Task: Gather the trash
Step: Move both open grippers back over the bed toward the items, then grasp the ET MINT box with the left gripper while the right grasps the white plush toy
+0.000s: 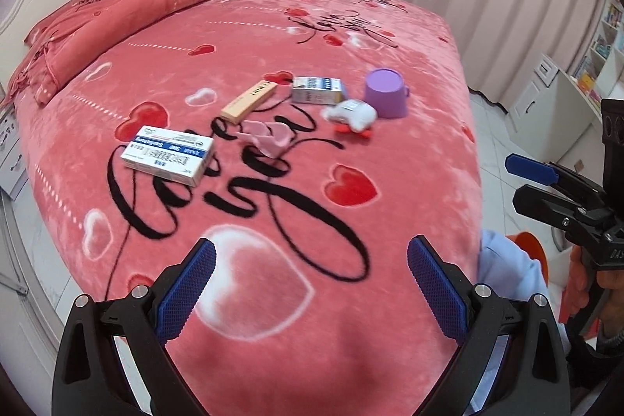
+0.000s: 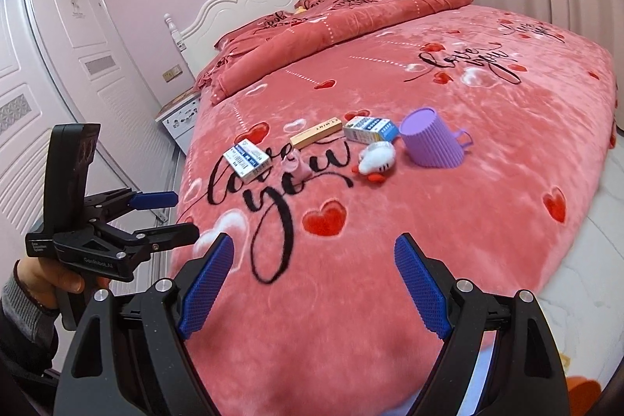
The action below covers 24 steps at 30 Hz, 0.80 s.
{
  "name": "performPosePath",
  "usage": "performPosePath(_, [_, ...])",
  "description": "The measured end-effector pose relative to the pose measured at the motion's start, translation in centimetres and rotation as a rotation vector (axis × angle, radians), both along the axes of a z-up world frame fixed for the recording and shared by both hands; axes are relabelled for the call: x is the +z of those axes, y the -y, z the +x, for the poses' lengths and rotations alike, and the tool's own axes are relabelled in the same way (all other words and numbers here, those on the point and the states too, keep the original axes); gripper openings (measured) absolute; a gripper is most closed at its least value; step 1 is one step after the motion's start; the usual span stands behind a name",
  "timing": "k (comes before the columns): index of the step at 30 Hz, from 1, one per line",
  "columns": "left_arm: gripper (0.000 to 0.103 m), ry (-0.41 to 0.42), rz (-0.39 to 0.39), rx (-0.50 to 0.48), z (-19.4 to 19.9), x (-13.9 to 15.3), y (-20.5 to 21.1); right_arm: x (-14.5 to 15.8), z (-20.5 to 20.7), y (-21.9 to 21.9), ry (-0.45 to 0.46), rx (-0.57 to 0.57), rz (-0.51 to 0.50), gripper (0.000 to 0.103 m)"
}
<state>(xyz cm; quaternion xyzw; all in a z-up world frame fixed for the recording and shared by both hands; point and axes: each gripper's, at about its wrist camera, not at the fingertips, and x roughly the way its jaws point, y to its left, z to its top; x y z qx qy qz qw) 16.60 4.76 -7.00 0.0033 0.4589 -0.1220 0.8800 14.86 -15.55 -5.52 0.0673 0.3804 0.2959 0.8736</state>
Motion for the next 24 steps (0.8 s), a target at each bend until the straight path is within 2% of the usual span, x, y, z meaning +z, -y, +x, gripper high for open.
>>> performPosePath(4, [0.097, 0.004, 0.018, -0.045, 2.0, -0.1, -0.6, -0.4, 2.0, -1.1, 0.012, 0.007, -0.010, 0.083])
performPosePath(7, [0.097, 0.016, 0.043, -0.075, 3.8, 0.0, -0.8, -0.9, 4.0, -2.1, 0.005, 0.014, -0.013, 0.078])
performPosePath(12, [0.097, 0.036, 0.036, -0.147, 7.7, 0.5, -1.4, -2.2, 7.1, -3.3, -0.016, 0.006, -0.014, 0.075])
performPosePath(16, [0.097, 0.049, 0.082, -0.201, 11.3, 0.2, -1.6, -3.4, 9.4, -3.8, -0.030, -0.016, -0.017, 0.074])
performPosePath(19, [0.097, 0.048, 0.072, -0.245, 14.4, -0.5, -2.1, -4.6, 11.2, -3.9, -0.046, -0.037, -0.021, 0.074])
performPosePath(24, [0.097, 0.022, 0.100, -0.284, 18.8, -3.0, -2.8, -6.4, 13.5, -4.6, -0.074, -0.038, -0.032, 0.069])
